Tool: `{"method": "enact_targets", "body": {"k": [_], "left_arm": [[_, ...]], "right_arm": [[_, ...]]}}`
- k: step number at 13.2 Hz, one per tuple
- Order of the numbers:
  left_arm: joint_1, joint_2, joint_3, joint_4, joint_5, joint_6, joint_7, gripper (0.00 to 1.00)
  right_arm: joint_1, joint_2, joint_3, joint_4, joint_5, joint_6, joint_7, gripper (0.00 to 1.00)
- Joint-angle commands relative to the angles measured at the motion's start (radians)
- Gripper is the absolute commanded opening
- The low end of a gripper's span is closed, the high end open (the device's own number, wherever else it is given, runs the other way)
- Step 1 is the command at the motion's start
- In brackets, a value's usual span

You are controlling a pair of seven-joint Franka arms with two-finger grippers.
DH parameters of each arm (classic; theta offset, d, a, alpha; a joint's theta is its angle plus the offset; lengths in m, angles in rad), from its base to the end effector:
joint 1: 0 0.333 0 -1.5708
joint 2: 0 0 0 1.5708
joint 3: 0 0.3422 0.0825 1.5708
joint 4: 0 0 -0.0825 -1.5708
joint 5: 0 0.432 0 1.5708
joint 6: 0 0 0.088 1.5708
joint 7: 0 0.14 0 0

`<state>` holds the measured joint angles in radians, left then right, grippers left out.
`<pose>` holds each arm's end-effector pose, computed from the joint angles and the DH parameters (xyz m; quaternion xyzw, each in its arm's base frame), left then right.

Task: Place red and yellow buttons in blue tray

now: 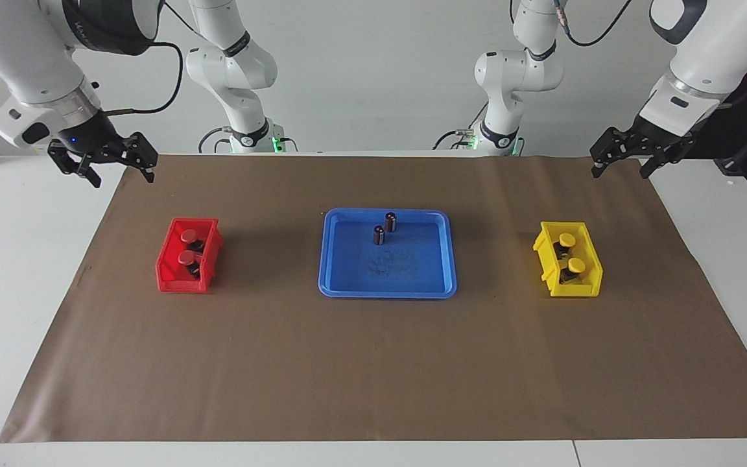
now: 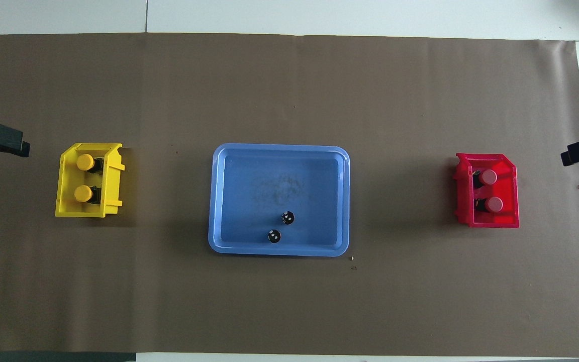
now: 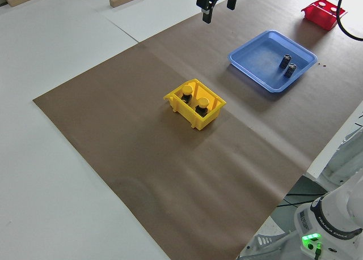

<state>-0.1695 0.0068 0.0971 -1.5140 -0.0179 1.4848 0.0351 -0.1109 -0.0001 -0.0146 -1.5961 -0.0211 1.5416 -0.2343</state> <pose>0.5933 -0.0459 0.6356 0.9983 -0.0543 -0.0181 0.0083 0.5916 -0.0777 0.6022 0.9981 0.0543 -0.0286 0.0055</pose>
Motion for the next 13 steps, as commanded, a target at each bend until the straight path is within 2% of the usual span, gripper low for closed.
{"method": "enact_targets", "body": {"k": [1, 3, 4, 6, 7, 8, 13], "left_arm": [[-0.011, -0.019, 0.015, -0.020, -0.011, -0.008, 0.008, 1.00], [-0.011, -0.019, 0.015, -0.020, -0.011, -0.008, 0.008, 1.00], [-0.011, -0.019, 0.015, -0.020, -0.011, -0.008, 0.008, 1.00], [-0.011, -0.019, 0.015, -0.020, -0.011, -0.008, 0.008, 1.00], [-0.011, -0.019, 0.015, -0.020, -0.011, -0.008, 0.008, 1.00], [-0.011, -0.019, 0.015, -0.020, -0.011, -0.008, 0.008, 1.00], [-0.011, -0.019, 0.015, -0.020, -0.011, -0.008, 0.005, 1.00]], "right_arm": [[-0.003, 0.002, 0.004, -0.008, 0.000, 0.008, -0.013, 1.00], [-0.001, -0.001, 0.005, -0.028, 0.001, 0.032, -0.017, 0.99], [-0.003, -0.006, 0.005, -0.048, 0.003, 0.092, -0.017, 0.91], [0.023, -0.056, 0.005, -0.193, 0.001, 0.261, -0.007, 0.84], [0.030, -0.087, 0.005, -0.290, 0.001, 0.360, -0.007, 0.84], [0.031, -0.092, 0.005, -0.342, 0.001, 0.417, -0.007, 0.84], [0.019, 0.035, 0.005, -0.355, 0.003, 0.498, -0.004, 0.82]]}}
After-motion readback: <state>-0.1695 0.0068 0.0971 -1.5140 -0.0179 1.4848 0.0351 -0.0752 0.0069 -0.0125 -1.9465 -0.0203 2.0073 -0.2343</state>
